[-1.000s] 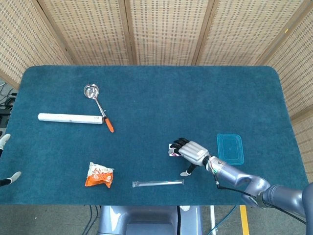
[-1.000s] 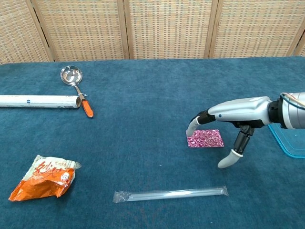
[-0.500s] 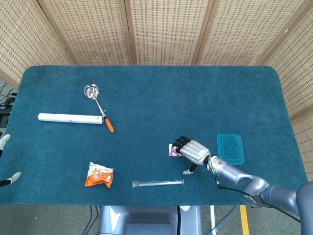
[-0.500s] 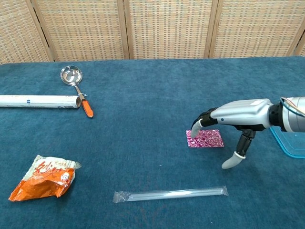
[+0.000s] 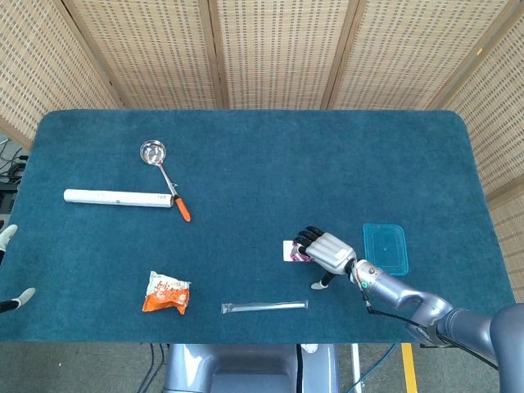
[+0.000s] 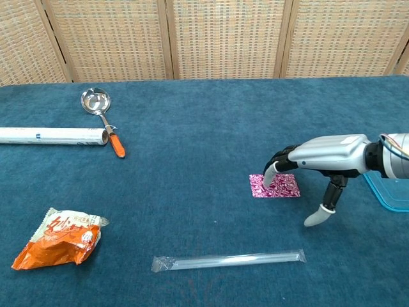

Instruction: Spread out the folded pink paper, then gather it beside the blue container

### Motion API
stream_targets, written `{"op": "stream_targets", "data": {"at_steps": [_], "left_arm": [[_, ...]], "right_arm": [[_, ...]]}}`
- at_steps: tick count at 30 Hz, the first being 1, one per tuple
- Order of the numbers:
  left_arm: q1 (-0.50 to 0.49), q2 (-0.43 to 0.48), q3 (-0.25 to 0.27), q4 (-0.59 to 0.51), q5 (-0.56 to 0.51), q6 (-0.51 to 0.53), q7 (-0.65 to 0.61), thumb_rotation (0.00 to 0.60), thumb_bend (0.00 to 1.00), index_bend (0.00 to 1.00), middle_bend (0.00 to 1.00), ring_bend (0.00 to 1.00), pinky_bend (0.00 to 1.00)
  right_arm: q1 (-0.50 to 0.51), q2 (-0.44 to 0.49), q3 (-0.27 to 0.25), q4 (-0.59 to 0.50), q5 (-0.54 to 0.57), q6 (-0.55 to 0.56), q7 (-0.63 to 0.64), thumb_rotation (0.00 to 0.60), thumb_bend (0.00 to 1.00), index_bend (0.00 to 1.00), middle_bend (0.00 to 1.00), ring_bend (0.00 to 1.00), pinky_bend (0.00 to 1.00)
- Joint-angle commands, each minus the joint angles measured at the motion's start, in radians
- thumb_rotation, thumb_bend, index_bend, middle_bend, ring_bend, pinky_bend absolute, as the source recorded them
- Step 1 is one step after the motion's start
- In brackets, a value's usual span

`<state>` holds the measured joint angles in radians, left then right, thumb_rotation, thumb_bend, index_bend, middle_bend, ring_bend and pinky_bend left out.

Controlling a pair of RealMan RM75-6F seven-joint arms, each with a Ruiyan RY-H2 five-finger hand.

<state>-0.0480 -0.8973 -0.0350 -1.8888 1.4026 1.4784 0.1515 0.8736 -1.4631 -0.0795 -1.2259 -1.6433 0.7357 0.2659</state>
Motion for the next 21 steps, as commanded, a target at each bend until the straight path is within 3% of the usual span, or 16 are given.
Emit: {"op": "stream_targets", "data": {"at_steps": [1, 21], "left_arm": [[0.000, 0.000, 0.000, 0.000, 0.000, 0.000, 0.000, 0.600, 0.03, 0.00, 0.00, 0.00, 0.00], [-0.004, -0.002, -0.003, -0.016, 0.003, 0.001, 0.024, 0.600, 0.03, 0.00, 0.00, 0.00, 0.00]], "right_arm": [[-0.001, 0.001, -0.004, 0.002, 0.001, -0.001, 0.000, 0.600, 0.20, 0.21, 0.14, 0.00, 0.00], [-0.031, 0.033, -0.048, 0.014, -0.015, 0.040, 0.003, 0.600, 0.21, 0.22, 0.14, 0.00, 0.00]]}}
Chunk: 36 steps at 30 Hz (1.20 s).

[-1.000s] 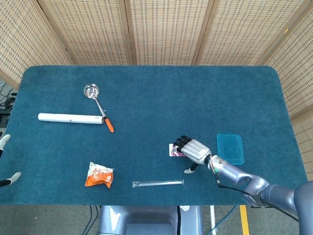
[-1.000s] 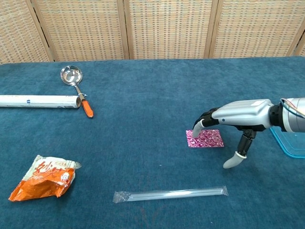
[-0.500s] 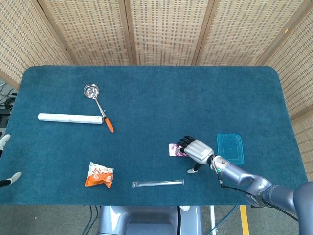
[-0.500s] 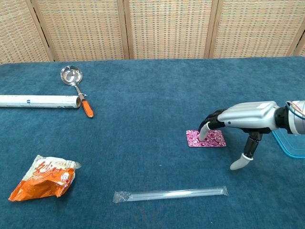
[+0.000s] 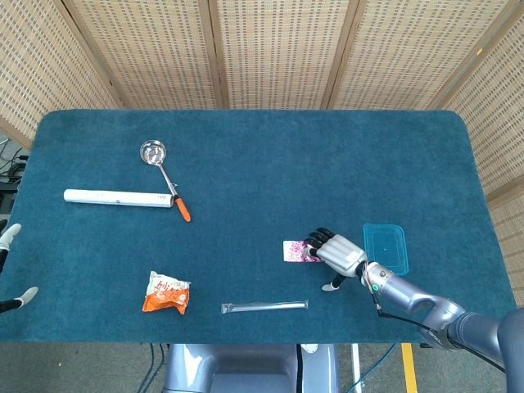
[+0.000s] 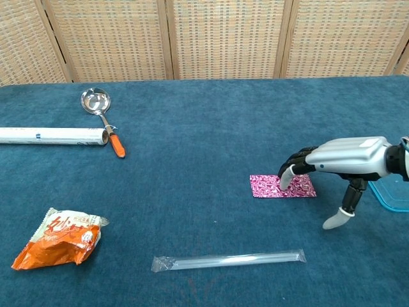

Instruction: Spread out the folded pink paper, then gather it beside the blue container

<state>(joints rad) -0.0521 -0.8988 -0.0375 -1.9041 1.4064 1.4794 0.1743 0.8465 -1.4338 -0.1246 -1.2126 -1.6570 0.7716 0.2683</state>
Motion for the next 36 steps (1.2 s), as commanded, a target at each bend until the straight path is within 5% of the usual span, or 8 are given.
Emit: {"op": "stream_targets", "data": {"at_steps": [1, 24, 36], "left_arm": [[-0.001, 0.000, 0.000, -0.002, 0.000, 0.000, 0.003, 0.600, 0.03, 0.00, 0.00, 0.00, 0.00], [-0.012, -0.006, -0.002, -0.028, 0.013, -0.003, 0.037, 0.600, 0.03, 0.00, 0.00, 0.00, 0.00], [-0.006, -0.007, 0.002, -0.026, 0.011, 0.003, 0.035, 0.600, 0.03, 0.00, 0.00, 0.00, 0.00]], "right_arm": [[-0.007, 0.008, -0.007, 0.001, -0.001, 0.006, 0.000, 0.600, 0.20, 0.22, 0.14, 0.00, 0.00], [-0.096, 0.111, -0.058, -0.061, -0.024, 0.109, -0.026, 0.600, 0.21, 0.22, 0.15, 0.00, 0.00], [-0.077, 0.104, -0.020, -0.063, -0.018, 0.096, -0.039, 0.600, 0.21, 0.22, 0.15, 0.00, 0.00]]}}
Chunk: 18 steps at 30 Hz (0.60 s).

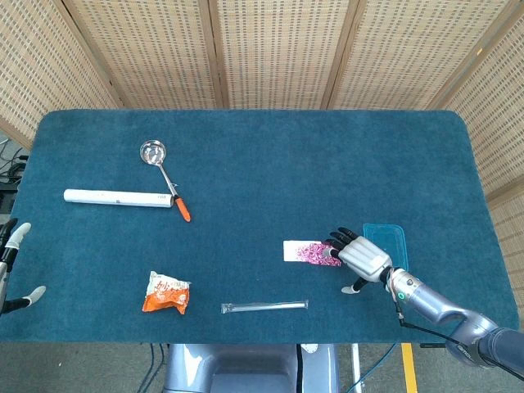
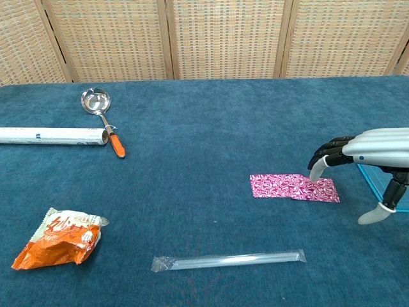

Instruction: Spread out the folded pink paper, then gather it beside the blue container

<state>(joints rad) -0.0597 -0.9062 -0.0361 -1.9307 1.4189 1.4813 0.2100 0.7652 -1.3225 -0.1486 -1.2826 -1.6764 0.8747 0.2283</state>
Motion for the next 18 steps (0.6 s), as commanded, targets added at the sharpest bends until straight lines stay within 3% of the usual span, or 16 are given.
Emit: {"op": "stream_targets", "data": {"at_steps": [1, 18], "left_arm": [[0.003, 0.001, 0.001, 0.002, -0.003, 0.002, -0.001, 0.600, 0.03, 0.00, 0.00, 0.00, 0.00], [0.005, -0.001, 0.003, 0.006, -0.007, 0.000, 0.000, 0.600, 0.03, 0.00, 0.00, 0.00, 0.00]], "right_arm": [[0.007, -0.013, 0.005, 0.012, 0.001, -0.012, 0.003, 0.600, 0.21, 0.22, 0.15, 0.00, 0.00], [-0.015, -0.069, -0.019, 0.098, -0.024, 0.000, 0.008, 0.600, 0.21, 0.23, 0.15, 0.00, 0.00]]}}
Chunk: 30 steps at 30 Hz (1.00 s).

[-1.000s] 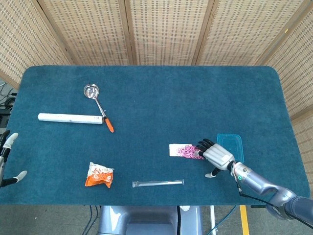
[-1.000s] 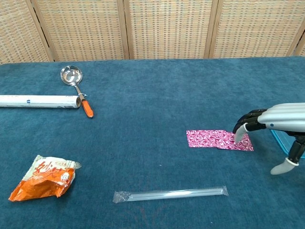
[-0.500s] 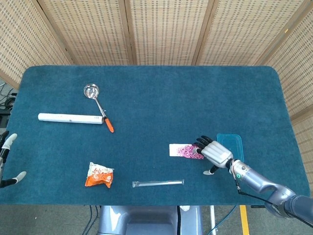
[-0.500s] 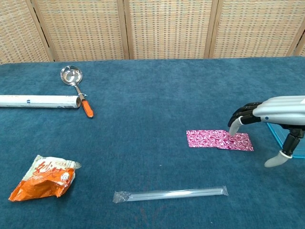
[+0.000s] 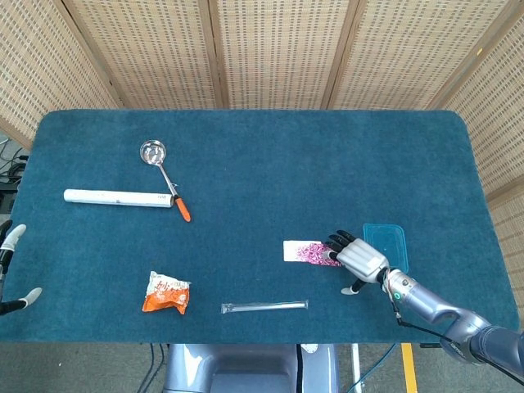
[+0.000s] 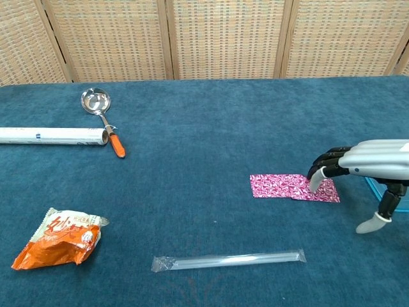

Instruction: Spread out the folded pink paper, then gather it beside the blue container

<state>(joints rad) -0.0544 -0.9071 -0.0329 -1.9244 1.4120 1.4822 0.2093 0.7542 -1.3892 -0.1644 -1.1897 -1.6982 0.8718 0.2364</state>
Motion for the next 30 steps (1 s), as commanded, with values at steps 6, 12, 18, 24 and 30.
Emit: {"op": "stream_targets", "data": {"at_steps": [6, 12, 18, 24, 30], "left_arm": [[-0.006, -0.003, -0.002, -0.002, 0.000, -0.006, 0.006, 0.600, 0.03, 0.00, 0.00, 0.00, 0.00], [-0.011, -0.005, -0.004, -0.005, 0.000, -0.012, 0.012, 0.600, 0.03, 0.00, 0.00, 0.00, 0.00], [-0.015, -0.006, -0.005, -0.008, 0.001, -0.014, 0.017, 0.600, 0.03, 0.00, 0.00, 0.00, 0.00], [-0.017, -0.009, -0.005, -0.008, 0.002, -0.017, 0.019, 0.600, 0.03, 0.00, 0.00, 0.00, 0.00], [-0.016, -0.007, -0.004, -0.007, 0.005, -0.012, 0.016, 0.600, 0.03, 0.00, 0.00, 0.00, 0.00]], "right_arm": [[-0.022, 0.000, -0.012, 0.021, 0.000, 0.017, 0.004, 0.600, 0.21, 0.23, 0.15, 0.00, 0.00], [-0.041, 0.014, -0.022, 0.020, -0.004, 0.034, 0.000, 0.600, 0.21, 0.23, 0.16, 0.00, 0.00], [-0.056, 0.034, -0.027, 0.007, 0.000, 0.044, -0.011, 0.600, 0.21, 0.23, 0.16, 0.00, 0.00], [-0.065, 0.059, -0.023, -0.015, 0.005, 0.052, -0.029, 0.600, 0.21, 0.23, 0.16, 0.00, 0.00], [-0.059, 0.076, -0.005, -0.050, 0.006, 0.058, -0.041, 0.600, 0.20, 0.23, 0.16, 0.00, 0.00]]}}
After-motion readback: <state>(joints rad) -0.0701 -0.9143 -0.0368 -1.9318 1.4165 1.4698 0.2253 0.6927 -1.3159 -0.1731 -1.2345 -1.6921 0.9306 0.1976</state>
